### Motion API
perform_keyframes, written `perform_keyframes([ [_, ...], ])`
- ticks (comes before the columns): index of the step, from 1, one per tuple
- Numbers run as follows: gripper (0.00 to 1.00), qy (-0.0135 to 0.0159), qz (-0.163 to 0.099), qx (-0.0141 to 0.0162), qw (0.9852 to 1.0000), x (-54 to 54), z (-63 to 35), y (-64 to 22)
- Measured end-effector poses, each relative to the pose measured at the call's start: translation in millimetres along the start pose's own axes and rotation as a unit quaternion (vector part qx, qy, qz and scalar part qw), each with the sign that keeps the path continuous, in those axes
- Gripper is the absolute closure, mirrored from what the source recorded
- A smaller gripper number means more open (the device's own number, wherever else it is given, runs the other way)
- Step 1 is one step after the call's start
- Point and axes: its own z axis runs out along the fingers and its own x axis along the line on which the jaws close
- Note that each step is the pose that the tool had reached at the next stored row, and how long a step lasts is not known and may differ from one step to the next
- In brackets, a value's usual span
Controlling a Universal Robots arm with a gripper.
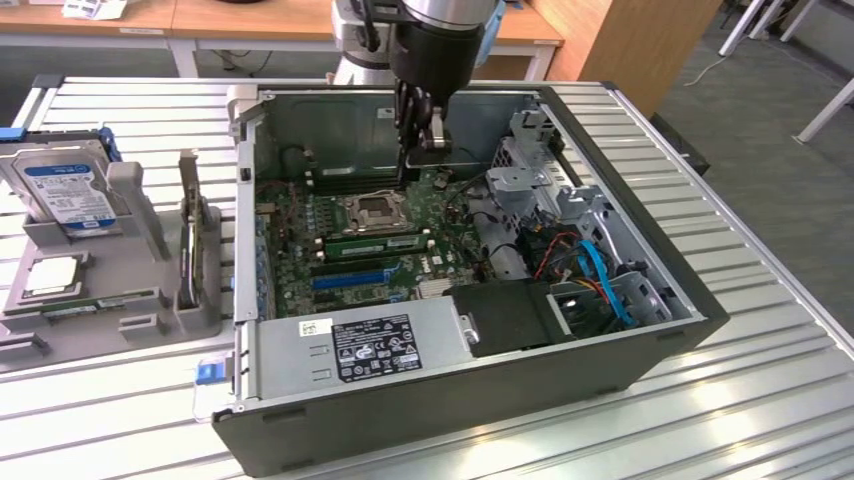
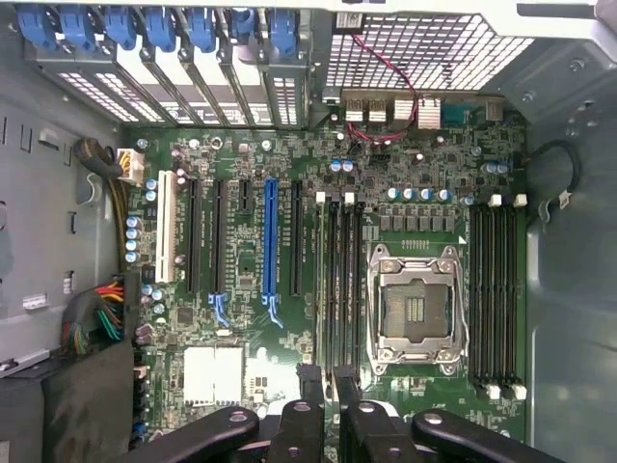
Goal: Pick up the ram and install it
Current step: 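Insert the ram into the slot, then press down the ram until it locks into place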
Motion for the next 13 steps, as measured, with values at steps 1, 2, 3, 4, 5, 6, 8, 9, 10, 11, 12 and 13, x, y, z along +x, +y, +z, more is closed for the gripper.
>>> perform_keyframes([
  [1, 0.81, 0.0000, 0.000, 0.0000, 1.0000, 0.0, 0.0, 0.0],
  [2, 0.81, 0.0001, 0.000, 0.0000, 1.0000, 0.0, -0.1, 0.0],
  [3, 0.81, 0.0001, 0.000, 0.0000, 1.0000, 0.0, -0.1, 0.0],
  [4, 0.81, 0.0001, 0.000, 0.0000, 1.0000, 0.0, -0.1, 0.0],
  [5, 0.81, 0.0001, 0.000, 0.0000, 1.0000, 0.0, -0.1, 0.0],
  [6, 0.81, 0.0001, 0.000, 0.0000, 1.0000, 0.0, -0.1, 0.0],
  [8, 0.81, 0.0001, 0.000, 0.0000, 1.0000, 0.0, -0.1, 0.0],
  [9, 0.81, 0.0001, 0.000, 0.0000, 1.0000, 0.0, -0.1, 0.0],
  [10, 0.81, 0.0001, 0.000, 0.0000, 1.0000, 0.0, -0.1, 0.0],
  [11, 0.81, 0.0001, 0.000, 0.0000, 1.0000, 0.0, -0.1, 0.0],
  [12, 0.81, 0.0001, 0.000, 0.0000, 1.0000, 0.0, -0.1, 0.0],
  [13, 0.83, 0.0001, 0.000, 0.0000, 1.0000, 0.0, -0.1, 0.0],
])
